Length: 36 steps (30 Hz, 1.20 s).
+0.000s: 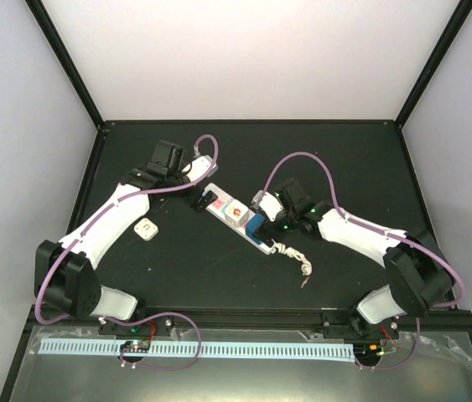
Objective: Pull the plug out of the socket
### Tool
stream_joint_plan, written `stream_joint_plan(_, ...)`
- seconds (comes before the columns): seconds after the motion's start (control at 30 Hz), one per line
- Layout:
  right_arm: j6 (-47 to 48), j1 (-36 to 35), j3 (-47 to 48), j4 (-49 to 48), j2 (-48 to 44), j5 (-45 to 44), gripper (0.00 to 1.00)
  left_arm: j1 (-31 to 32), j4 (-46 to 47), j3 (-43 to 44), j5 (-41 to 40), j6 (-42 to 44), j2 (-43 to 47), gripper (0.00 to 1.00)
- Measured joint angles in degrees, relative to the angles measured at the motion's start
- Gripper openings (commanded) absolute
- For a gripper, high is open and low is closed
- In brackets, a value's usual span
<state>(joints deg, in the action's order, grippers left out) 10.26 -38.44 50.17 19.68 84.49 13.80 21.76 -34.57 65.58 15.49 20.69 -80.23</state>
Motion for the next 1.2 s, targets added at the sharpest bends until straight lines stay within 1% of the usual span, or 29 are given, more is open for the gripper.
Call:
stream_joint_plan(0.17,0.15,0.00,-0.79,0.07,2.10,0.17,0.85,0.90,0.28,-2.14,0.07,-0.83,0.63,0.99)
stream_joint_plan(0.37,-0.13,-0.28,-0.87,-0.33,2.84,0.11,0.70,1.14,0.39,-2.29,0.07,-1.66,0.76,0.99)
stream_joint_plan(0.6,-2.16,-2.97,-0.61,-1.97,3.54,-2.36,0.65,1.22,1.33,-3.74,0.50,-3.41,0.72,0.97)
stream_joint_plan(0.9,-5.68,-5.49,2.82,-5.29,8.07,-3.82,0.60,1.97,1.66,-5.11,0.85,-4.46,-0.44,0.97)
stream_joint_plan(1.07,-6.73,-6.05,4.57,-6.67,10.21,-4.11,0.59,3.39,1.99,-5.42,0.87,-4.66,-2.91,0.97)
stream_joint_plan(1.2,-6.99,-6.16,4.57,-6.97,10.29,-4.24,0.58,3.76,2.45,-5.35,0.83,-5.33,-6.25,0.94)
